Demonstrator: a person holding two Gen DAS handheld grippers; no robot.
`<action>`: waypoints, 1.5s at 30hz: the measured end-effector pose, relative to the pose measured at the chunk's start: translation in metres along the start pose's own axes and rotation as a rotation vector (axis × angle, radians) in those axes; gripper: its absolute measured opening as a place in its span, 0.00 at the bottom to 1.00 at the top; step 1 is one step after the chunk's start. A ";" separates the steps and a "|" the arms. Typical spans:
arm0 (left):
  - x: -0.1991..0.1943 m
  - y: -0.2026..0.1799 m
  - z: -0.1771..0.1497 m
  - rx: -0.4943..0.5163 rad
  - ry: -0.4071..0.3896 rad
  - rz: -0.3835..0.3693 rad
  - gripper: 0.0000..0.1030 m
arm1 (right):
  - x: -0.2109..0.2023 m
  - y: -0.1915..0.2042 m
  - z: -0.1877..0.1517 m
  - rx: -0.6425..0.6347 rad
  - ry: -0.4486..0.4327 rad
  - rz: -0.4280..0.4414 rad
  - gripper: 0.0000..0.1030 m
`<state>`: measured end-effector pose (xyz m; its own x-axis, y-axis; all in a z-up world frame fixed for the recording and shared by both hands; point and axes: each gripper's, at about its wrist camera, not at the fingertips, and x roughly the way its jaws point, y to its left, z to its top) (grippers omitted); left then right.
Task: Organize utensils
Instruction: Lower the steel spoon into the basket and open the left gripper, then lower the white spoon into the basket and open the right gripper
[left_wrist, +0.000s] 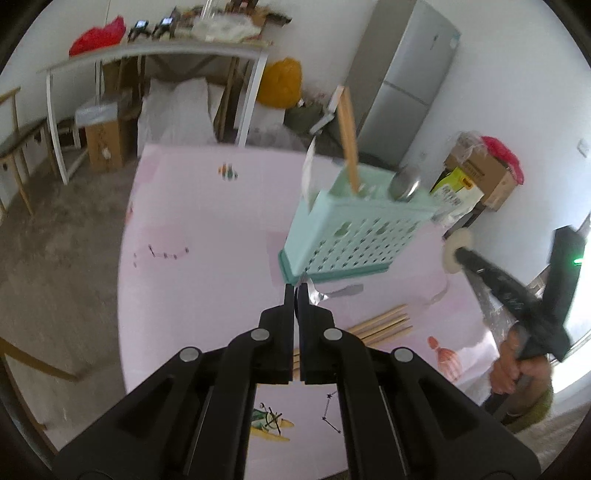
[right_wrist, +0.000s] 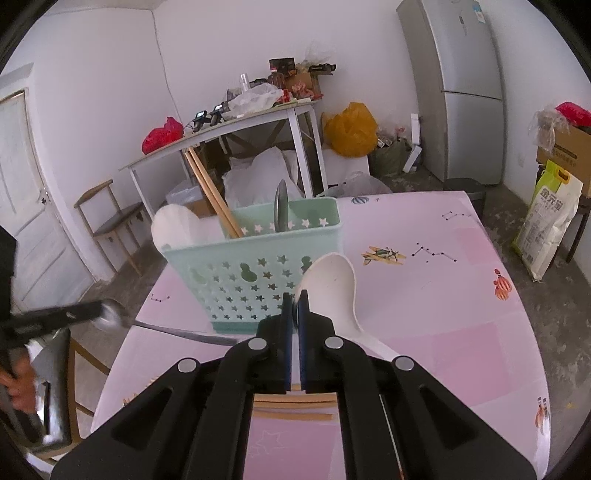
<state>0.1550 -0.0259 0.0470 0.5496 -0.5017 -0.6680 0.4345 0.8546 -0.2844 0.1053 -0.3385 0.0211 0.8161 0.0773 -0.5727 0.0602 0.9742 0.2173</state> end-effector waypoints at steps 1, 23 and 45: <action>-0.011 -0.001 0.002 0.006 -0.020 -0.005 0.00 | -0.001 0.000 0.000 0.000 -0.003 0.001 0.03; -0.035 -0.029 0.109 0.230 -0.296 0.124 0.00 | -0.048 -0.004 0.010 0.000 -0.117 0.016 0.03; 0.018 -0.002 0.084 0.042 -0.216 -0.090 0.57 | -0.071 -0.006 0.041 0.007 -0.185 0.087 0.03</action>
<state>0.2238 -0.0482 0.0934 0.6452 -0.5965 -0.4774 0.5155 0.8011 -0.3042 0.0708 -0.3587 0.0930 0.9102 0.1202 -0.3963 -0.0115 0.9639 0.2659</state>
